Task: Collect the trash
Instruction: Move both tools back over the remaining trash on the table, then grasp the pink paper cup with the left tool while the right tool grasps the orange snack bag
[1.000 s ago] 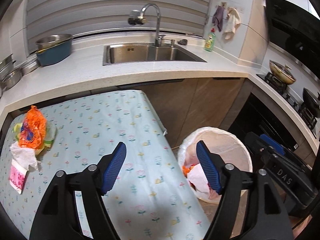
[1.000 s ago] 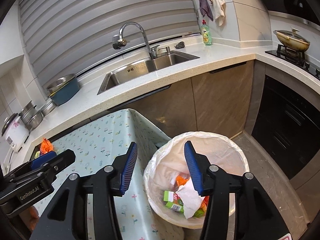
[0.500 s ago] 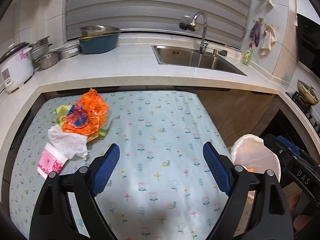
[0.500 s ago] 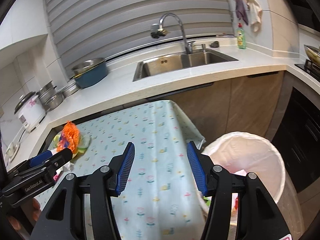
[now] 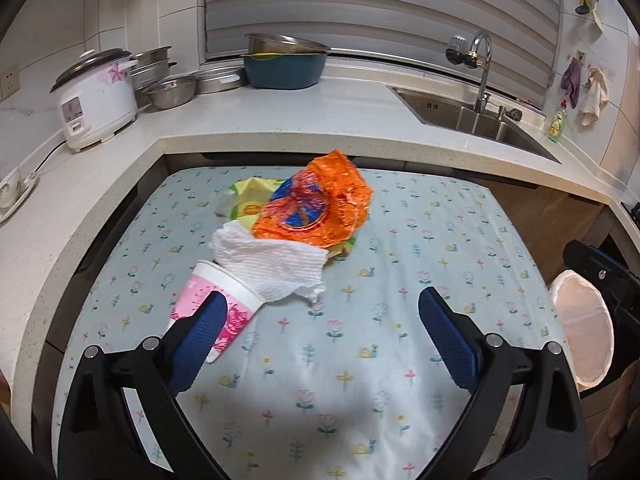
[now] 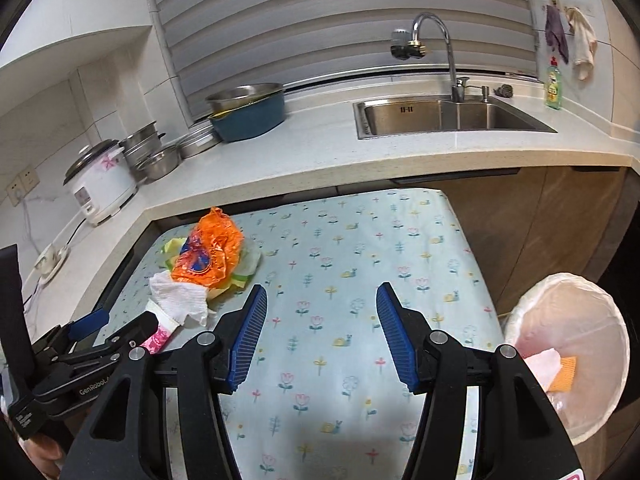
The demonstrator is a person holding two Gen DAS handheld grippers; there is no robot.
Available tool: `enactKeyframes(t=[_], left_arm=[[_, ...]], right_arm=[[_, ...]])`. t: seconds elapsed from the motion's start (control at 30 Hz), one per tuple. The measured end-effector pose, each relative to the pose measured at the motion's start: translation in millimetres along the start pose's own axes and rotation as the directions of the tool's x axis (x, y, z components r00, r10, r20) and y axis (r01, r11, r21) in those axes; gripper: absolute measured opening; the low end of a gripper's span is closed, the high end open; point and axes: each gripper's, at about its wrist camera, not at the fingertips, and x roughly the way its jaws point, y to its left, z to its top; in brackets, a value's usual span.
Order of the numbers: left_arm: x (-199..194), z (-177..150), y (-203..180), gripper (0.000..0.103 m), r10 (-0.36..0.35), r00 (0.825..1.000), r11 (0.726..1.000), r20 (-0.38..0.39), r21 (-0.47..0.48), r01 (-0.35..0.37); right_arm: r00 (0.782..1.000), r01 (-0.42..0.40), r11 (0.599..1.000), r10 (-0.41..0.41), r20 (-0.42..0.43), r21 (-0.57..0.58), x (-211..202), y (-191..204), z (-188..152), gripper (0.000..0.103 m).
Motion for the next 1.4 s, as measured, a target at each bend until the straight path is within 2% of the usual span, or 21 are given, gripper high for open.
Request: enactKeyframes(t=[0.2,0.5,0.67,0.77,0.87,1.17,1.2,1.27,1.33,1.37,1.4], left_arm=[[13.7,-8.4,42.9,0.094,0.045,0.998,0.999,-0.031,-0.001,-0.045],[45.9,-14.1,84.9,0.094,0.058,0.994,0.998,-0.090,-0.028,-0.061],[67.8,-17.9,100.8,0.094,0.056,0.991,0.997,-0.125,-0.044,-0.062],[79.9,-20.5,108.1,0.095,0.060,0.987,0.996,-0.146,-0.054,-0.068],[91.1,-23.9,113.3,0.095,0.045,0.984,0.996,-0.170,-0.064,-0.057],[111.4,-28.9,115.0,0.093,-0.030,0.978,0.997,-0.207,-0.078,0.014],[111.7,-28.8,113.3,0.088,-0.040,0.978,0.997,-0.207,-0.071,0.025],[112.4,-29.1,109.5,0.085,-0.054,0.976,0.997,-0.210,-0.057,0.043],[110.3,-28.3,106.8,0.077,-0.056,0.977,0.998,-0.204,-0.052,0.046],[108.8,-27.9,105.5,0.074,-0.064,0.977,0.997,-0.204,-0.048,0.056],[107.4,-26.9,104.3,0.067,-0.072,0.977,0.997,-0.203,-0.048,0.063]], right_arm=[[0.998,-0.043,0.999,0.043,-0.036,-0.020,28.9,33.4,2.3,0.056],[0.991,-0.089,0.996,0.086,-0.098,-0.031,83.4,76.0,6.0,0.056],[0.987,-0.102,0.994,0.095,-0.128,-0.044,115.3,95.5,9.1,0.060],[0.985,-0.109,0.993,0.102,-0.143,-0.044,134.9,104.7,11.9,0.067],[0.984,-0.107,0.993,0.099,-0.146,-0.052,153.5,113.2,15.4,0.073],[0.979,-0.103,0.993,0.090,-0.181,-0.064,201.6,125.9,21.5,0.074],[0.978,-0.108,0.992,0.095,-0.185,-0.063,204.4,126.4,20.9,0.073],[0.977,-0.115,0.991,0.100,-0.189,-0.065,206.3,126.8,19.6,0.057],[0.974,-0.117,0.991,0.101,-0.203,-0.068,208.4,126.8,18.1,0.029],[0.972,-0.120,0.991,0.105,-0.210,-0.061,208.3,125.3,16.8,0.026],[0.971,-0.125,0.991,0.111,-0.212,-0.050,207.0,122.9,15.6,0.021]])
